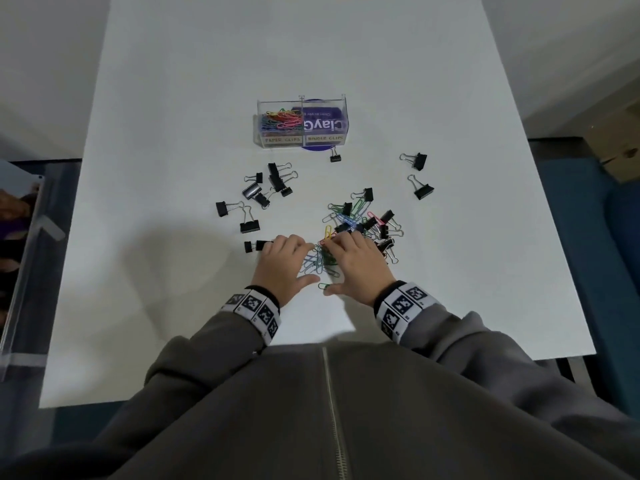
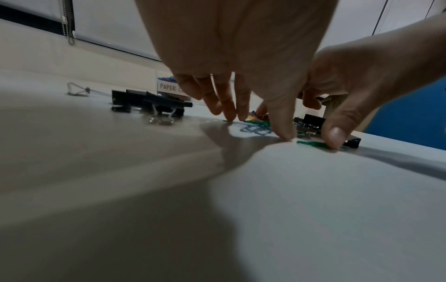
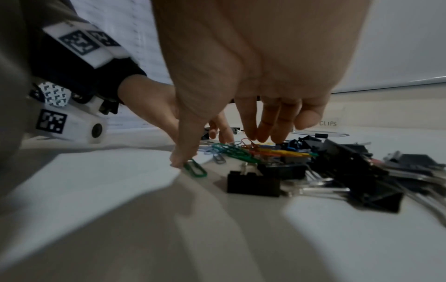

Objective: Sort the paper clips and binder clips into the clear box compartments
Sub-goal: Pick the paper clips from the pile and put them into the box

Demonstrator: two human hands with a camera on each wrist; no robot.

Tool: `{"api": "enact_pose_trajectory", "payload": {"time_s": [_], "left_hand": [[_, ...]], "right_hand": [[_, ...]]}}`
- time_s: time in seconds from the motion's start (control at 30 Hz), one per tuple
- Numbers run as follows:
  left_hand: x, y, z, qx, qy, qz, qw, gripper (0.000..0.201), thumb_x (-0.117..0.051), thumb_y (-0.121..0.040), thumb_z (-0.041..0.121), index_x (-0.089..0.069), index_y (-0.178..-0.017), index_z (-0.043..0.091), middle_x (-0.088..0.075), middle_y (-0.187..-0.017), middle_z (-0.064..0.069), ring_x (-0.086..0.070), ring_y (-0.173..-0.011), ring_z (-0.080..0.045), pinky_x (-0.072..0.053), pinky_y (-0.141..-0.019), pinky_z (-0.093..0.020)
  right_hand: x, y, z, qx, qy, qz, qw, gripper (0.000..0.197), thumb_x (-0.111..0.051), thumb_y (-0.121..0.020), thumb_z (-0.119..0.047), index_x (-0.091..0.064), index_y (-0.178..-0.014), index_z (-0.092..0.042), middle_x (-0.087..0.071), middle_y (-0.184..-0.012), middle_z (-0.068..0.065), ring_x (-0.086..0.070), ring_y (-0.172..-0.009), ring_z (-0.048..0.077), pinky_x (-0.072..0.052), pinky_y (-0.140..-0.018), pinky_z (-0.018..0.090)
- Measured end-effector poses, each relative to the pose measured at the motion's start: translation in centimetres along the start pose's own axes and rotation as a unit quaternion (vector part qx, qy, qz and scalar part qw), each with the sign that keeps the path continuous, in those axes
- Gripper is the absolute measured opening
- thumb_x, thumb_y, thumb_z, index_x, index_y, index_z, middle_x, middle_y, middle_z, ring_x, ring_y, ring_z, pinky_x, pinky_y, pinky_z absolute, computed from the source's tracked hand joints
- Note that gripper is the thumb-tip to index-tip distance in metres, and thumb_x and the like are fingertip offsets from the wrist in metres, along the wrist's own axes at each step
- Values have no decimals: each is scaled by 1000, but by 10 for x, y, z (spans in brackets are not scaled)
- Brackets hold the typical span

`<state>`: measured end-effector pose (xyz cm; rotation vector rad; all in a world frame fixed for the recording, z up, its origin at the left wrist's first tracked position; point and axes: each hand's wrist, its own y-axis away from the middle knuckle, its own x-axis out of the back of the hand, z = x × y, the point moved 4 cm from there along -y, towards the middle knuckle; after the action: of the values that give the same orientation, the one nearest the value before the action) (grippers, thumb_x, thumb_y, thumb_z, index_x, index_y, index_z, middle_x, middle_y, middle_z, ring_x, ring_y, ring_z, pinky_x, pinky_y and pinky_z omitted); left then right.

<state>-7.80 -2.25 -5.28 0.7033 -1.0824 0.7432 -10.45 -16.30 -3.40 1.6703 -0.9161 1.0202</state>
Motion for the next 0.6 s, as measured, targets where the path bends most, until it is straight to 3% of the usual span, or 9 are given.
{"api": "enact_pose_trajectory", "payload": {"time_s": [0.1, 0.2, 0.3, 0.4, 0.5, 0.6], "left_hand": [[0, -6, 1, 4, 48, -8, 999, 45, -70, -75, 34, -59, -112, 11, -59, -105, -9, -55, -93, -29, -40, -82, -38], [-2, -10, -1, 11, 97, -25, 995, 28, -62, -84, 22, -61, -109, 8, -59, -104, -12, -54, -97, -28, -35, -88, -33], [-4, -12, -5, 23, 100, -48, 994, 21, -59, -86, 19, -61, -102, 6, -59, -101, -12, -52, -96, -28, -32, -86, -29], [-2, -10, -5, 4, 48, -39, 998, 16, -71, -77, 12, -63, -89, 6, -60, -87, -13, -56, -81, -30, -34, -75, -26], [-1, -8, -4, -30, -46, -68, 996, 31, -87, -53, 14, -61, -68, 13, -58, -66, -4, -57, -56, -21, -38, -54, -21], [4, -11, -4, -79, -148, -75, 983, 23, -83, -56, 19, -61, -65, 15, -56, -60, 0, -54, -50, -17, -38, -49, -23]], "right_hand": [[-1, -4, -2, 7, 19, 3, 1000, 73, -73, -68, -46, -48, -127, -12, -51, -121, 9, -46, -111, 30, -38, -94, 42], [-1, -4, -4, 14, 35, 44, 998, 43, -82, -61, -30, -67, -99, -17, -63, -93, 5, -59, -86, 28, -49, -74, 35], [-6, -9, -2, 27, 103, 62, 992, 25, -84, -57, -23, -70, -77, -22, -61, -73, -4, -59, -68, 18, -48, -60, 25], [-6, -10, -3, 56, 143, 88, 984, 19, -80, -56, -14, -67, -69, -17, -60, -66, -3, -58, -62, 17, -47, -57, 24], [1, -9, -5, 81, 164, 99, 978, 12, -67, -56, -9, -66, -66, -16, -62, -63, -4, -59, -60, 15, -49, -56, 23], [7, -13, -3, 82, 129, 91, 984, 11, -71, -57, -8, -66, -63, -15, -63, -62, -2, -60, -61, 16, -50, -56, 24]]}}
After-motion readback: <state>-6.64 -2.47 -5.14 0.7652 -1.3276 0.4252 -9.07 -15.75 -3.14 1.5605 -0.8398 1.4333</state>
